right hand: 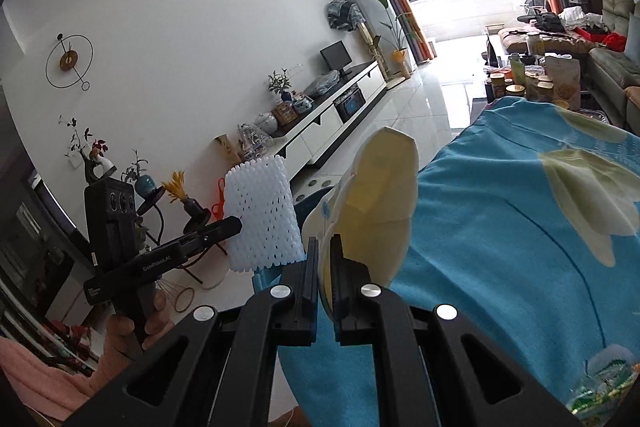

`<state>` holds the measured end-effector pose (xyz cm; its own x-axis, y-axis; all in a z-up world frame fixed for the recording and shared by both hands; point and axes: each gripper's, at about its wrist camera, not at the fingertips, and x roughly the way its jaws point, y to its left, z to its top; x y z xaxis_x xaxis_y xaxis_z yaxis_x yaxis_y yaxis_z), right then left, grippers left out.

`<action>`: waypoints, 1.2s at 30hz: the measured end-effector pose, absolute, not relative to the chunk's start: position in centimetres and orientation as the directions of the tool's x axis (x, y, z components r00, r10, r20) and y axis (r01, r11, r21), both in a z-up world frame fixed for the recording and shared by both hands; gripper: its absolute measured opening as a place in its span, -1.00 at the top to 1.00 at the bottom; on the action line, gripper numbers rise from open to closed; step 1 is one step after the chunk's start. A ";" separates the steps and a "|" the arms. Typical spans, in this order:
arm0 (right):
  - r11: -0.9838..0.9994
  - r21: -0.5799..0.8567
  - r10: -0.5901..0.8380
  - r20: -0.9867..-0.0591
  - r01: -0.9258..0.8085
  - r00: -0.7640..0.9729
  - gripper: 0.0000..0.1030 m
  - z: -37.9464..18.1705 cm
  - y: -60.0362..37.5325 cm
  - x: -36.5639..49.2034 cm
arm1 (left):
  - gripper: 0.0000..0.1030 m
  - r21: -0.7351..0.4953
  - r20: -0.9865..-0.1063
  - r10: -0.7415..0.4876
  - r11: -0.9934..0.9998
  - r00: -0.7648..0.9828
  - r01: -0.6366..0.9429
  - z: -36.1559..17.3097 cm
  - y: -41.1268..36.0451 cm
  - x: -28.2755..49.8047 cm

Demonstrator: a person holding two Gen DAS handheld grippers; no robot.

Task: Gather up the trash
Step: 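Carry foam net and paper cup to the teal bin and release both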

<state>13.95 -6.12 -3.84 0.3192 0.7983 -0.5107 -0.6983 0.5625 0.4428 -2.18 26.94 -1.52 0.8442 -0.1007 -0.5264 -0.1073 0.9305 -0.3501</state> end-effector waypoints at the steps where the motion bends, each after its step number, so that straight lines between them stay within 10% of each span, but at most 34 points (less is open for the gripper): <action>1: 0.558 0.441 0.799 -0.515 -0.703 0.311 0.91 -3.8 -5.4 14.2 | 0.73 -0.353 -0.530 -0.091 0.928 0.843 -0.121 -1.7 27.6 -2.3; 36: 0.545 0.424 0.724 -0.674 -0.724 0.150 0.75 -8.0 10.3 17.6 | 0.66 -0.360 -0.678 -0.032 0.886 0.734 -0.294 -8.6 33.1 1.0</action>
